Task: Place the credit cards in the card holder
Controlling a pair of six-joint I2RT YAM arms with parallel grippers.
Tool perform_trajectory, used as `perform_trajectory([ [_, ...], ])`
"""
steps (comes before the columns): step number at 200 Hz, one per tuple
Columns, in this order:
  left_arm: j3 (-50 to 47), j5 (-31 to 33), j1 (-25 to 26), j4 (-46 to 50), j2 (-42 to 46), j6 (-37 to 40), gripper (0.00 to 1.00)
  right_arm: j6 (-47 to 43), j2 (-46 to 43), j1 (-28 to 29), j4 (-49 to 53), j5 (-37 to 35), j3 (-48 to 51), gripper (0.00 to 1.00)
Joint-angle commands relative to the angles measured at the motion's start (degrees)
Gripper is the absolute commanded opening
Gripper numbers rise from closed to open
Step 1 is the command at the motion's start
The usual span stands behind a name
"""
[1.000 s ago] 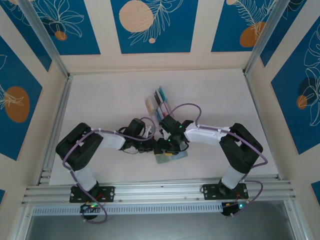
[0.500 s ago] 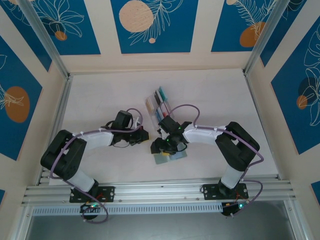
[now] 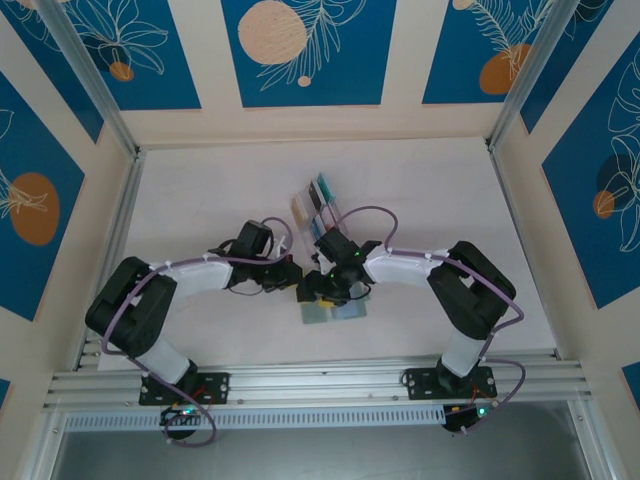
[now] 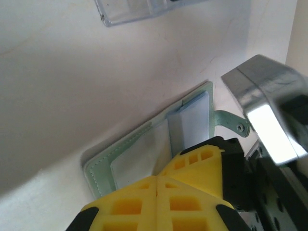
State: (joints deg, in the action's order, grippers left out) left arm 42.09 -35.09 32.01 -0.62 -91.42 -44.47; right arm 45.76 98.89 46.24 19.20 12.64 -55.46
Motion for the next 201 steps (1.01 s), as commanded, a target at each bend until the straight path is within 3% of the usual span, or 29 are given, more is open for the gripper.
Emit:
perform_trajectory([
  [1, 1.5, -1.0, 1.8, -0.1, -2.3, 0.5, 0.00, -1.9, -2.4, 0.2, 4.6, -0.3, -2.3, 0.63],
  [92, 1.1, 1.3, 4.6, -0.4, -8.6, 2.1, 0.00, -5.2, -7.7, -1.5, 10.6, -1.5, -5.4, 0.67],
  [123, 0.5, 2.6, 4.6, 1.0, -8.7, 3.8, 0.00, -9.3, -10.0, -6.2, 16.5, -5.6, -8.3, 0.67],
  [160, 0.5, 3.3, 4.6, 2.3, -8.9, 5.3, 0.00, -13.7, -9.9, -16.1, 21.5, -9.9, -15.9, 0.64],
  [201, 0.5, 3.5, 4.6, 2.3, -8.9, 5.3, 0.00, -17.4, -3.2, -21.3, 23.0, -9.1, -25.1, 0.63],
])
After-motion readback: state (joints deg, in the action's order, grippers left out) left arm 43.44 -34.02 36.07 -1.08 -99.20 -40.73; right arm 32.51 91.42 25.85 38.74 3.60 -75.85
